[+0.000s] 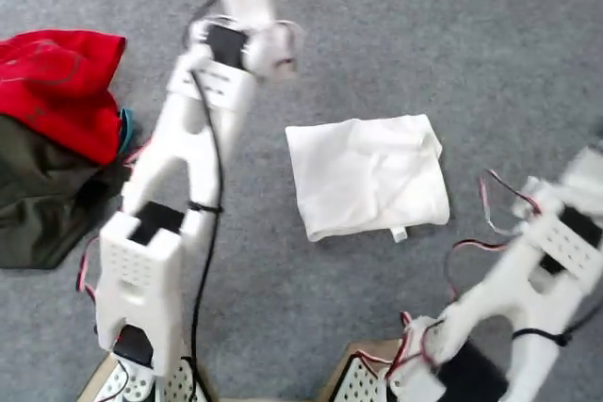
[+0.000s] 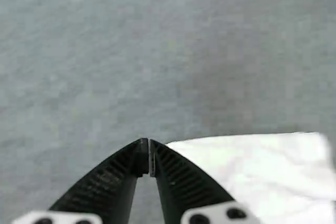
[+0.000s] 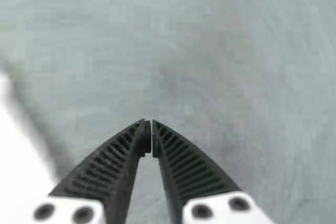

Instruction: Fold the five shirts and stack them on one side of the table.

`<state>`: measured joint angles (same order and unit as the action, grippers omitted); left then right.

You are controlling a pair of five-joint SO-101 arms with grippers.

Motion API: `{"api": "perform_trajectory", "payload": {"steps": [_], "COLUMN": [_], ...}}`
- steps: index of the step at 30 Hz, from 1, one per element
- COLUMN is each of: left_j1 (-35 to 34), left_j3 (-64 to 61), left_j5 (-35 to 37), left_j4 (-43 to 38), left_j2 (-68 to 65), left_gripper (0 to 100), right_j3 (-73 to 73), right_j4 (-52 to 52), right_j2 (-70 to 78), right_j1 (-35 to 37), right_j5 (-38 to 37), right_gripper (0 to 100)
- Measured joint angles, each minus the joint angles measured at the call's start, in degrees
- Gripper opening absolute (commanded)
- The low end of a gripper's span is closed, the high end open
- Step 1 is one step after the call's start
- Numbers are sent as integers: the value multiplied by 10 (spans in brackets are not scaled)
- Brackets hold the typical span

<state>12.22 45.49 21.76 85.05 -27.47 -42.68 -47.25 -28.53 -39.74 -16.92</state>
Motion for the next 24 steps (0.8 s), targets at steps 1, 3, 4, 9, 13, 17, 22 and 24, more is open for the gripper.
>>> {"api": "perform_trajectory", "payload": {"steps": [1, 3, 4, 9, 13, 17, 22, 24], "left_j1": [-17, -44, -55, -101, -140, -148, -143, -133], "left_j3": [0, 0, 0, 0, -56, -173, -396, -501], "left_j5": [-11, -39, -52, -98, -111, -127, -134, -135], "left_j4": [25, 73, 93, 146, 150, 111, -30, -106], "left_j2": [0, 0, 0, 0, 11, 52, 165, 213], "left_gripper": [29, 29, 29, 29, 29, 29, 29, 29], "right_j3": [24, 72, 95, 213, 323, 454, 634, 700], "right_j4": [-40, -103, -127, -205, -258, -318, -383, -404], "right_j2": [-13, -20, -20, 61, 196, 353, 524, 582], "right_j1": [33, 102, 135, 259, 298, 309, 309, 309], "right_j5": [-19, -51, -61, -76, -76, -76, -76, -76], "right_gripper": [15, 15, 15, 15, 15, 15, 15, 15]}}
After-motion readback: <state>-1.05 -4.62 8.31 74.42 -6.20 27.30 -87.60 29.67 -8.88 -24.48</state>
